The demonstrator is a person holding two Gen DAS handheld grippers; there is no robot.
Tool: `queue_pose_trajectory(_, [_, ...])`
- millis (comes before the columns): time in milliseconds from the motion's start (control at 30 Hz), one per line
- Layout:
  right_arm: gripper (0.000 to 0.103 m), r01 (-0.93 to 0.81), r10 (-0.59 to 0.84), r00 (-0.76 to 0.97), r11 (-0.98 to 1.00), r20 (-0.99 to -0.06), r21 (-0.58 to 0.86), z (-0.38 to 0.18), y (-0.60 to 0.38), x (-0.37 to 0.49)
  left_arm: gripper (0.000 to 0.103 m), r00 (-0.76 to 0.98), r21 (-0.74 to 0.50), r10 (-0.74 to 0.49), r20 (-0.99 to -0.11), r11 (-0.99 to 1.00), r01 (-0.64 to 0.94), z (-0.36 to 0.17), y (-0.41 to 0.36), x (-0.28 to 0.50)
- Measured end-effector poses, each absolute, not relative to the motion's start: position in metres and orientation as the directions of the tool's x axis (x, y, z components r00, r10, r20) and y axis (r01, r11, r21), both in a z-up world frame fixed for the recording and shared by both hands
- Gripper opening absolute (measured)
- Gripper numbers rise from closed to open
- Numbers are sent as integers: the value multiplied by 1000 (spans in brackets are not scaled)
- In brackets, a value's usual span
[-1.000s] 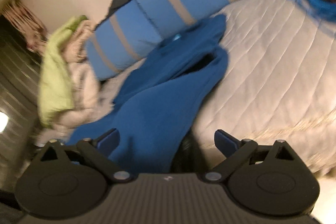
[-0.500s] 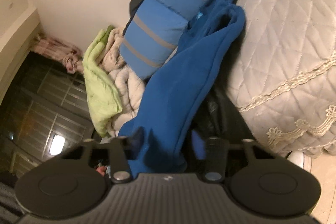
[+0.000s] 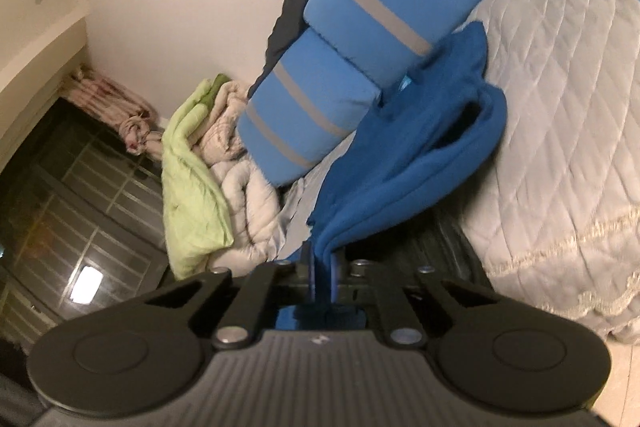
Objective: Fold clothes
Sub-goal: 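Lift the held hem and fold it over the sweatshirt body with both tools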
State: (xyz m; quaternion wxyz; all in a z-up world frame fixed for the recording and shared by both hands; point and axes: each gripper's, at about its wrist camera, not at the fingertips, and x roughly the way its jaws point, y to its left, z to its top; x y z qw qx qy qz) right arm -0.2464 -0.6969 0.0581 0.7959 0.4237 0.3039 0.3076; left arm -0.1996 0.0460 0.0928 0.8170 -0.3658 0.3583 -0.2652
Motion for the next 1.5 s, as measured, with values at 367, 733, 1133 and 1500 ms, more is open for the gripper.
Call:
queue_pose_trajectory(367, [7,-166,650,720,502,-243,849,99,-693,-215,6,670,-813,-673,-314,555,176,119,46,-187])
queue_pose_trajectory(733, [7,-248,627,760,519,-168,818,155,-692,-219,5,755,-815,-617,-221,542,205,154,48,-193])
queue_pose_trajectory(1133, [6,-299,642,758,504,-120,811,196,-695,-246,5,774,-792,-614,-157,546,272,201,50,-222])
queue_pose_trajectory(1500, [6,-89,576,736,603,-355,793,170,-685,-219,5,726,-773,-613,-313,608,179,170,42,-174])
